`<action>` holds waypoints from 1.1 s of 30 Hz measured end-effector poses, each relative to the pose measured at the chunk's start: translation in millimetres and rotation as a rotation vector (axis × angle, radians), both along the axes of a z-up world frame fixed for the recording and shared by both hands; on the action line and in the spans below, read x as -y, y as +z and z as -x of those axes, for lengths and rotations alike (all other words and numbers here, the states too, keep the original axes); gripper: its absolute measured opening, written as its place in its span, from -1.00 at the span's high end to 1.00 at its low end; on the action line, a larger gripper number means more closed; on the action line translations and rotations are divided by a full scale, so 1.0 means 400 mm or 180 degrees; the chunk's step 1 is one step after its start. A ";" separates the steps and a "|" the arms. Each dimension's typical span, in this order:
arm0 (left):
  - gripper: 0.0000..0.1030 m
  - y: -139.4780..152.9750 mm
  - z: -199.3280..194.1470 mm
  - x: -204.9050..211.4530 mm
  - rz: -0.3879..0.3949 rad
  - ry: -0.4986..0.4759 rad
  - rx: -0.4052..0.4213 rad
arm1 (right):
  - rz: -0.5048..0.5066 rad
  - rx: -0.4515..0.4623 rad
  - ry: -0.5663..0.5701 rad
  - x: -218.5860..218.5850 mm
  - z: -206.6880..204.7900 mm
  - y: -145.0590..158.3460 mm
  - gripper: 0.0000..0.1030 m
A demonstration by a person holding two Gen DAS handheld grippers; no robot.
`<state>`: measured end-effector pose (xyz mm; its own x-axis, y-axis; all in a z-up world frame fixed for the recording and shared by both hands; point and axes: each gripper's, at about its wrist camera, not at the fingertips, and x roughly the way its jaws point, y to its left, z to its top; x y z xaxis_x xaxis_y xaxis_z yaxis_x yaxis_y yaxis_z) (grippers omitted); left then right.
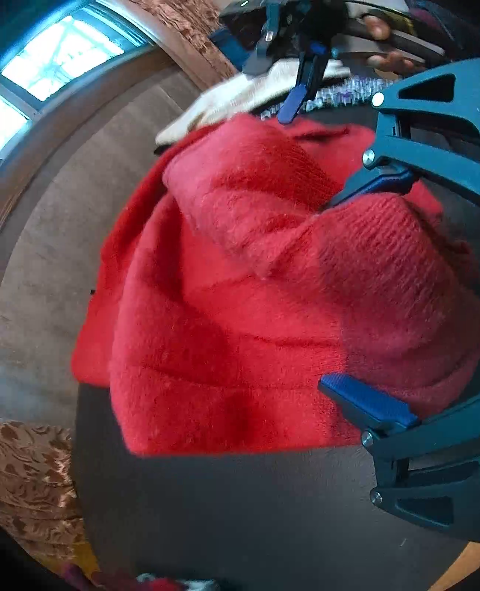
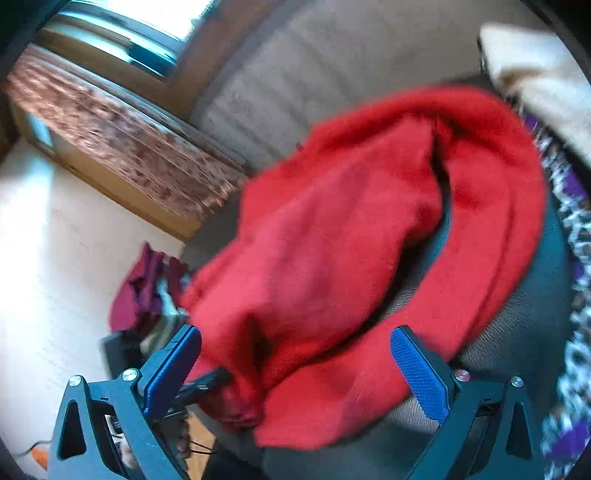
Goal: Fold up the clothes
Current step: 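Grasp the sweater hem with the left tool and fold it over the body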
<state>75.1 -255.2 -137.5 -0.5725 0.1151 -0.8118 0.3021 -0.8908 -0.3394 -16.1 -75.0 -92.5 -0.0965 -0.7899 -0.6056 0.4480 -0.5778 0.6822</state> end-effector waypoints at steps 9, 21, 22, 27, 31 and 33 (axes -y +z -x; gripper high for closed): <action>-0.86 0.000 0.021 0.086 0.0538 0.0185 0.0178 | -0.1108 -0.0111 0.0471 -0.094 -0.025 -0.026 -1.00; -0.37 0.031 -0.149 0.137 0.0152 -0.0133 0.0089 | -0.2279 -0.0942 -0.0030 -0.217 -0.107 0.044 -1.00; -0.36 0.037 -0.177 0.146 -0.0035 -0.0072 -0.0011 | -0.2081 -0.0989 -0.0013 -0.194 -0.116 0.070 -1.00; -0.60 0.077 -0.316 0.153 -0.0383 0.0106 -0.0592 | -0.0919 -0.0660 0.0211 -0.067 -0.150 0.106 -1.00; -0.61 0.130 -0.307 0.079 0.0140 -0.0019 -0.0718 | -0.0586 -0.0330 0.0137 0.016 -0.146 0.038 -1.00; -0.62 0.179 -0.281 0.019 0.0630 -0.0227 -0.0843 | -0.0484 -0.0161 0.0042 0.037 -0.133 -0.004 -1.00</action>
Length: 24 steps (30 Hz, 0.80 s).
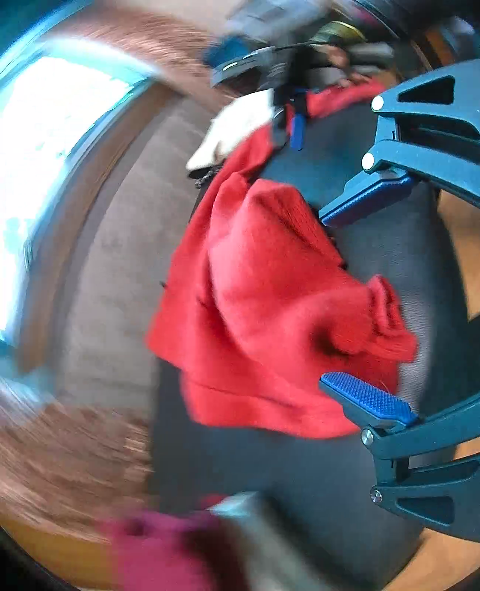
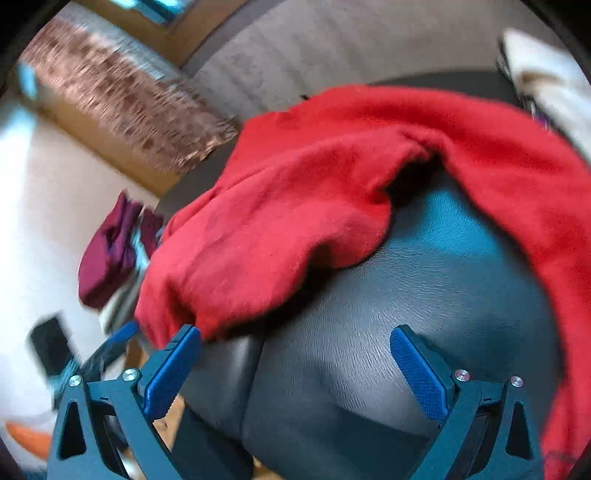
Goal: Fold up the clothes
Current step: 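Grasp the sweater hem with the left tool and fold it over the body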
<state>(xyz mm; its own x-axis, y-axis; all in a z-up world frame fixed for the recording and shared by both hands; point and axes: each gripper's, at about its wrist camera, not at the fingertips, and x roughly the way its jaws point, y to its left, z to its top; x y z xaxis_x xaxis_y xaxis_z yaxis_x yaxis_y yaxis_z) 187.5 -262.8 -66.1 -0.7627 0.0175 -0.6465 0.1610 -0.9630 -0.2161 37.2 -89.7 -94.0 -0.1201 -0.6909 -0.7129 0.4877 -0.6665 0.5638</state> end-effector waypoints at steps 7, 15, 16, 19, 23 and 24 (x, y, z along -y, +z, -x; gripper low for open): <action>-0.63 -0.007 0.184 -0.196 0.0773 -0.0708 0.0037 | 0.0531 0.0158 -0.0231 -0.055 0.032 -0.072 -1.00; -0.63 -0.155 0.429 -0.308 0.2116 -0.0420 0.0703 | 0.0986 0.0013 -0.0077 -0.111 0.024 -0.099 -1.00; -0.62 -0.168 0.447 -0.298 0.2127 -0.0381 0.0793 | 0.0989 -0.0095 -0.0030 -0.117 0.014 -0.095 -1.00; -0.18 -0.176 0.479 -0.234 0.1683 -0.0378 0.0936 | 0.1139 -0.0438 0.0008 -0.129 -0.022 -0.102 -1.00; 0.58 -0.073 0.511 -0.057 0.0267 -0.0305 0.0956 | 0.1038 -0.0592 0.0077 -0.128 -0.037 -0.106 -1.00; 0.61 -0.045 0.509 -0.011 -0.0084 -0.0296 0.0849 | 0.0992 -0.0589 0.0090 -0.127 -0.035 -0.106 -1.00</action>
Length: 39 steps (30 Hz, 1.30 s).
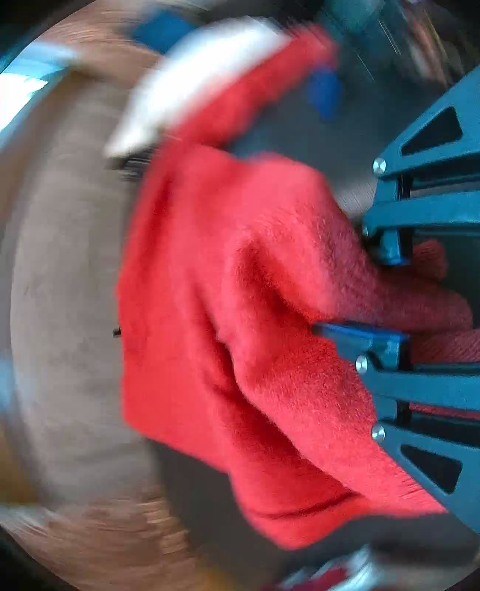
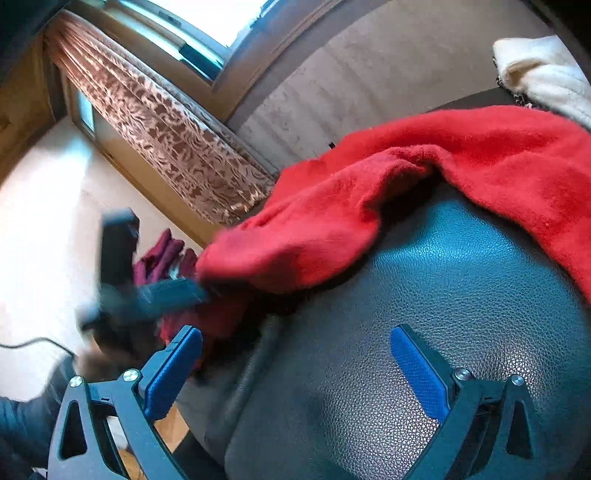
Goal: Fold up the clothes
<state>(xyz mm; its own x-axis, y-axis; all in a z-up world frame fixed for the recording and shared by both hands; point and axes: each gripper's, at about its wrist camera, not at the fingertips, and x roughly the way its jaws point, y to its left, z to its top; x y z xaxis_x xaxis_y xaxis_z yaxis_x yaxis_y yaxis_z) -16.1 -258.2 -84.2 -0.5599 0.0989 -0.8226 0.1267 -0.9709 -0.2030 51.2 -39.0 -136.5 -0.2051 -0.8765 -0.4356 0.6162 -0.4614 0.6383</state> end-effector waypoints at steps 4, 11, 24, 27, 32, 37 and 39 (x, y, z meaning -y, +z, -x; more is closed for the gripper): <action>0.67 0.104 -0.024 0.131 -0.1180 -0.0020 -0.0346 | -0.0147 -0.0007 0.0007 0.020 -0.007 0.005 -1.00; 0.67 0.174 -0.065 0.104 -0.1967 -0.0696 -0.0450 | 0.0485 0.0557 -0.0028 0.040 0.026 0.019 -1.00; 0.15 0.024 -0.046 -0.157 -0.2527 -0.1128 -0.0216 | 0.1719 0.1240 -0.0300 -0.063 0.055 0.087 -1.00; -0.08 -0.043 -0.045 -0.247 -0.2521 -0.1172 0.0015 | 0.1359 0.1093 -0.0681 -0.161 0.054 0.096 -1.00; -0.25 -0.047 -0.117 -0.272 -0.2459 -0.1232 -0.0041 | 0.0611 0.0665 -0.1308 -0.268 0.037 0.146 -1.00; -0.30 -0.024 -0.234 -0.097 -0.2406 -0.0749 -0.0398 | 0.0486 0.0184 -0.1117 -0.219 0.012 0.241 -1.00; -0.30 -0.045 -0.302 0.008 -0.2343 -0.0252 -0.0507 | 0.0276 0.0070 -0.0611 -0.110 -0.012 0.258 -1.00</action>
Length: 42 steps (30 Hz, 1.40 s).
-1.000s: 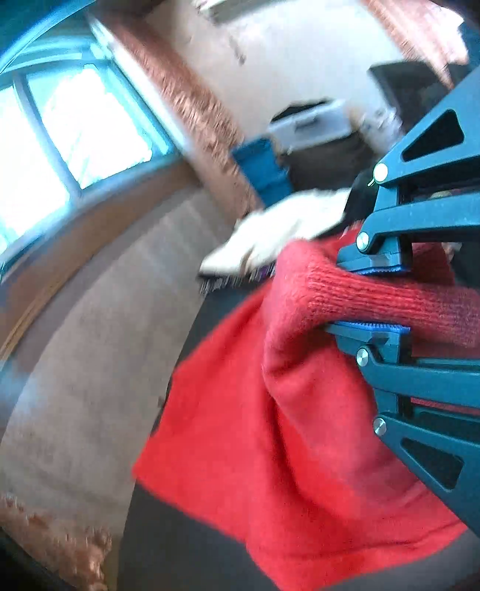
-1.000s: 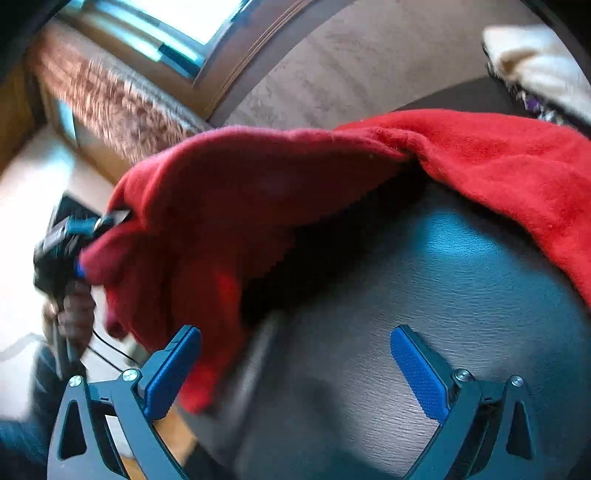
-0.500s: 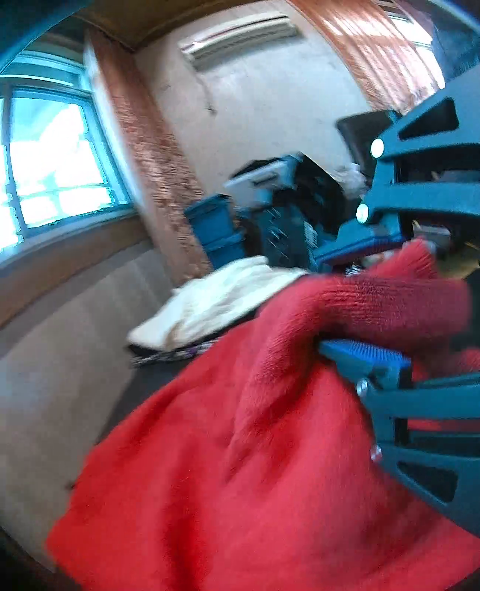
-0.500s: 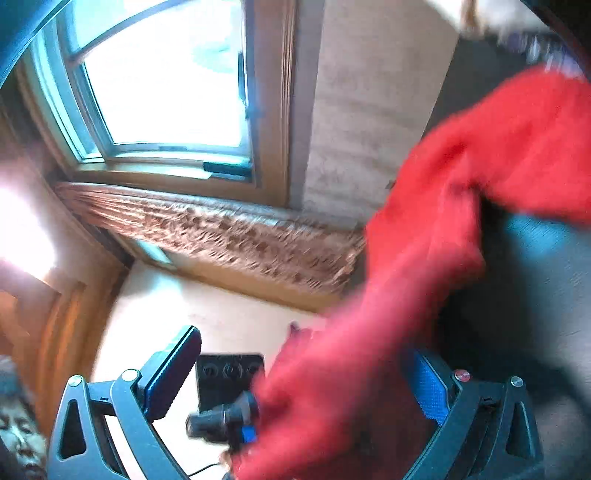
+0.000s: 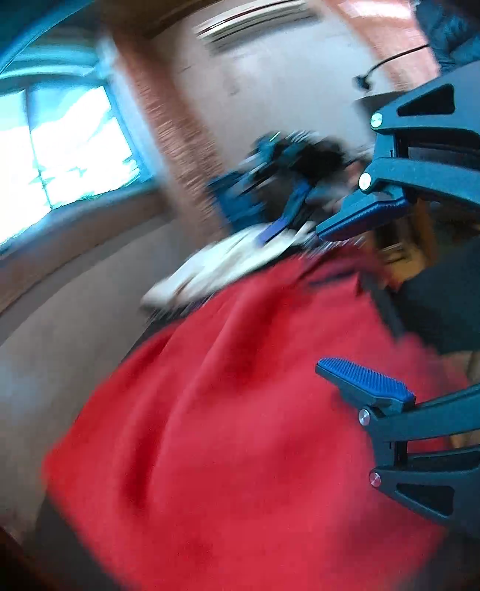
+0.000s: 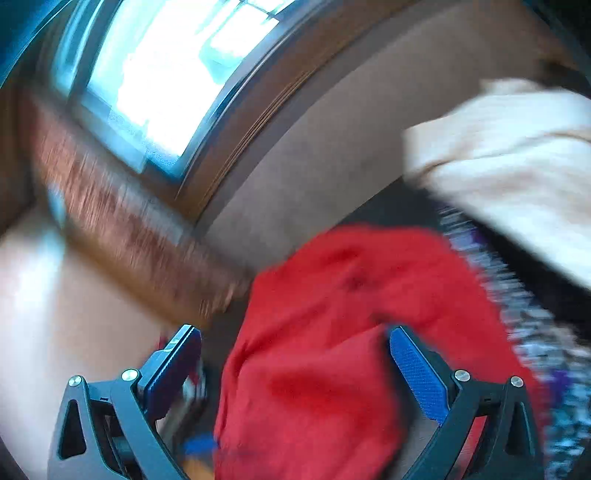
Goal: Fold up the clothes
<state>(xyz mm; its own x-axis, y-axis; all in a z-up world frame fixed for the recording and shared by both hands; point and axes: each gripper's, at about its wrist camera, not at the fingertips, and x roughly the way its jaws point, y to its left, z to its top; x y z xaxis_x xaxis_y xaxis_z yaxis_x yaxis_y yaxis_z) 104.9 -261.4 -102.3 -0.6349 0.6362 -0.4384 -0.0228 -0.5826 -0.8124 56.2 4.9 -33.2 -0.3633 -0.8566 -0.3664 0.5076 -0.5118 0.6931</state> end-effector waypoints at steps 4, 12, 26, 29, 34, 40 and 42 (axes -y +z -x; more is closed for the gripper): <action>-0.30 -0.046 -0.130 0.146 -0.0135 0.0731 0.0144 | -0.0562 -0.0329 0.1158 0.249 -0.133 0.011 -1.00; -0.30 -0.094 -0.286 0.259 -0.0099 0.1323 0.0250 | -0.1689 -0.1248 0.2411 0.622 -0.407 -0.059 -1.00; -0.31 -0.147 -0.300 0.293 -0.0199 0.1357 0.0531 | -0.2471 -0.1466 0.2349 0.747 -0.385 -0.164 0.72; -0.31 -0.149 -0.284 0.260 -0.0156 0.1233 0.0540 | -0.2173 -0.1320 0.1925 0.696 -0.292 -0.094 0.72; -0.32 -0.142 -0.231 0.180 -0.0032 0.0943 0.0537 | -0.1730 -0.1114 0.0861 0.500 -0.104 0.035 0.72; -0.39 -0.107 -0.117 0.051 0.0257 0.0479 0.0451 | -0.1446 -0.0145 -0.0013 0.266 0.098 -0.080 0.70; -0.39 -0.109 -0.072 0.015 0.0362 0.0373 0.0526 | -0.1337 0.0172 -0.0109 0.211 0.113 -0.161 0.65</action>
